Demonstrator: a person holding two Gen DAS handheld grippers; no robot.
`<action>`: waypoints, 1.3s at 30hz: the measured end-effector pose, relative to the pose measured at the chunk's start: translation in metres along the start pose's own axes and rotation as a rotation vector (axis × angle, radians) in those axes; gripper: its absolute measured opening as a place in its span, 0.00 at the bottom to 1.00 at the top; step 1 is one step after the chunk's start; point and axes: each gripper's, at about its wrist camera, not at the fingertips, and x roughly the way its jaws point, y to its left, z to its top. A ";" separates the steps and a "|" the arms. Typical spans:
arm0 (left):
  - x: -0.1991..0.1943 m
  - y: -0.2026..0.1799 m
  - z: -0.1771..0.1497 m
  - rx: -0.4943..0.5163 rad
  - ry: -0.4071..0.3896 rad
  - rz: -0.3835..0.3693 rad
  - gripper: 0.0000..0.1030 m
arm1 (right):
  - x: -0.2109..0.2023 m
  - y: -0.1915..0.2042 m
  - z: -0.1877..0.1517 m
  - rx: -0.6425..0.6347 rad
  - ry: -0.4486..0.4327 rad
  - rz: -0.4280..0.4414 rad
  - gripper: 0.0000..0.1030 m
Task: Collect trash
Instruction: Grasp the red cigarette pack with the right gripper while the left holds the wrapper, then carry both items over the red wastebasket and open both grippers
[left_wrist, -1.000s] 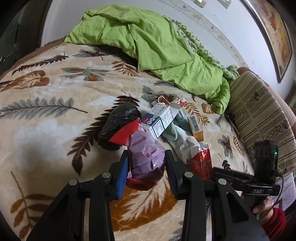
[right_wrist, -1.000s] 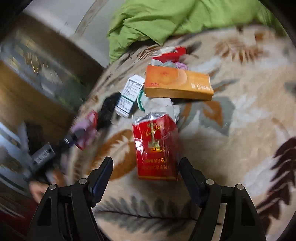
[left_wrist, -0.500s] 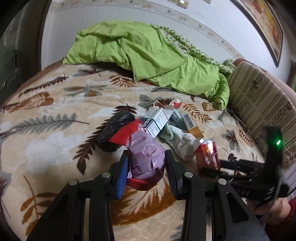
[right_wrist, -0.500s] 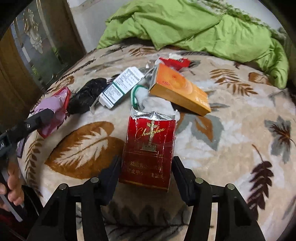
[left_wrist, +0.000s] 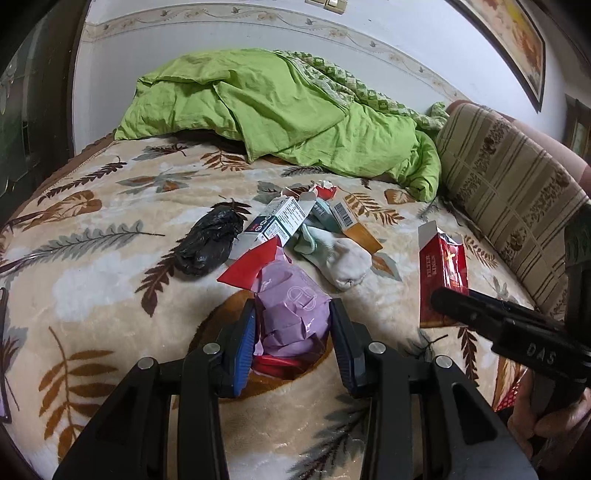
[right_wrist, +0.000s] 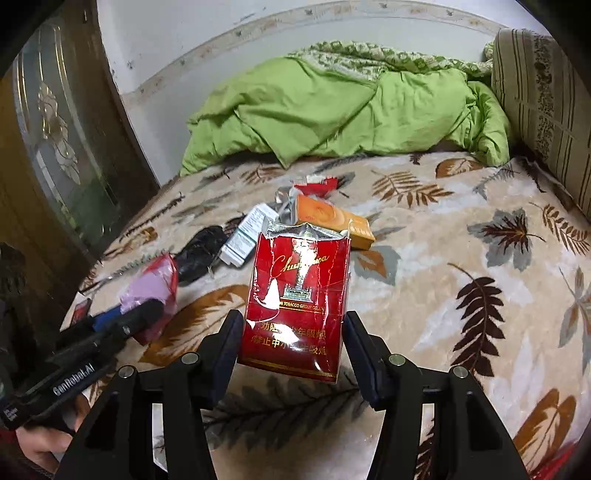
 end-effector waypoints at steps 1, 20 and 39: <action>0.000 -0.001 0.000 0.004 -0.002 0.001 0.36 | 0.002 -0.002 0.001 0.014 0.004 0.000 0.57; 0.010 0.001 -0.001 0.002 0.015 -0.014 0.36 | 0.004 -0.002 0.001 0.026 0.001 0.018 0.57; 0.012 -0.001 -0.003 0.007 0.019 -0.016 0.36 | 0.004 -0.002 0.001 0.029 0.002 0.020 0.57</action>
